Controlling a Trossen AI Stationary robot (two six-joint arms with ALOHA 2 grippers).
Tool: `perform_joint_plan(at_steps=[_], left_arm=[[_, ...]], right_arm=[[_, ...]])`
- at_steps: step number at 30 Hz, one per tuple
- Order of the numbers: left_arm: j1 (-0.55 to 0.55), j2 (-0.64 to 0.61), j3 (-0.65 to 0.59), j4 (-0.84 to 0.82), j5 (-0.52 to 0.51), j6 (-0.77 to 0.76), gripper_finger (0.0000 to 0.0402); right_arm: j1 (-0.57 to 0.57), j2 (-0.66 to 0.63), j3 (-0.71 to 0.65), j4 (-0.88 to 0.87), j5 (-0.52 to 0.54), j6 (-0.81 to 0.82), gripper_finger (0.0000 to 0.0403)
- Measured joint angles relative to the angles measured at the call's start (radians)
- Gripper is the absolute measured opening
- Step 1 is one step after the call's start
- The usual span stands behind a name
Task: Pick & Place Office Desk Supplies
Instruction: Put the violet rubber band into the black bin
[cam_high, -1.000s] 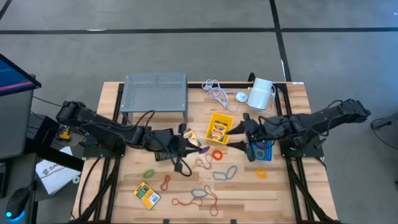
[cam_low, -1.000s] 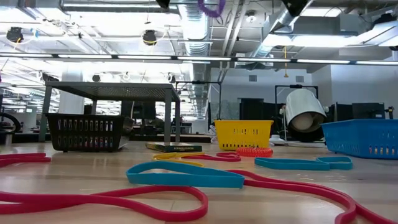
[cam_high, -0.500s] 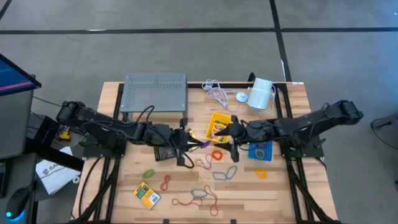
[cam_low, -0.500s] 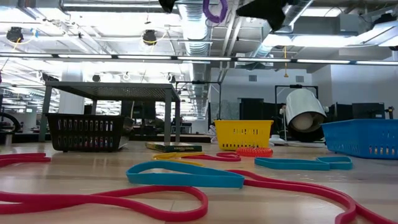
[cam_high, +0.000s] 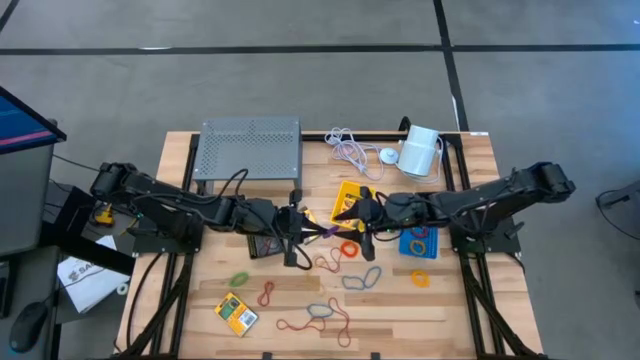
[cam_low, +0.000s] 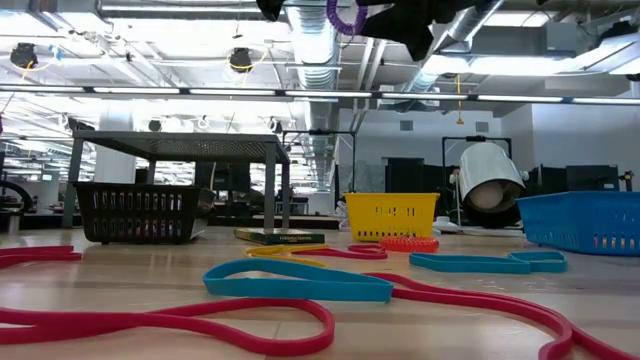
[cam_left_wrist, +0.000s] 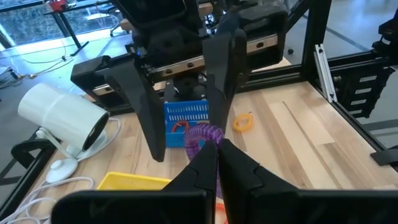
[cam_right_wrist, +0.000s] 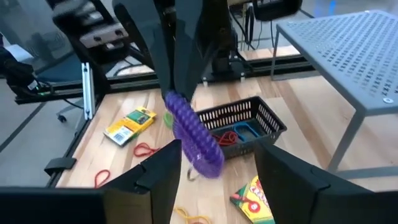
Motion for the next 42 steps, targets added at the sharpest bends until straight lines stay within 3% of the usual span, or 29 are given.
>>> perform_joint_plan(at_steps=[5, 12, 26, 37, 42], left_arm=[[0.000, 0.000, 0.000, -0.001, 0.000, 0.001, 0.0000], [0.000, 0.000, 0.000, -0.001, 0.000, -0.002, 0.0007], [-0.001, -0.001, 0.000, 0.001, -0.022, -0.002, 0.0032], [0.000, -0.053, 0.002, 0.002, -0.040, -0.001, 0.0165], [0.000, -0.090, 0.002, -0.026, -0.044, 0.000, 0.0201]], right_arm=[[-0.005, 0.006, 0.001, 0.032, -0.003, -0.002, 0.0160], [-0.003, 0.008, 0.000, 0.031, -0.001, -0.025, 0.0018], [0.010, 0.004, 0.000, 0.029, 0.004, -0.007, 0.0003], [0.011, -0.039, 0.000, 0.004, 0.000, -0.007, 0.0001], [0.010, -0.104, 0.000, -0.064, 0.001, -0.007, 0.0000]])
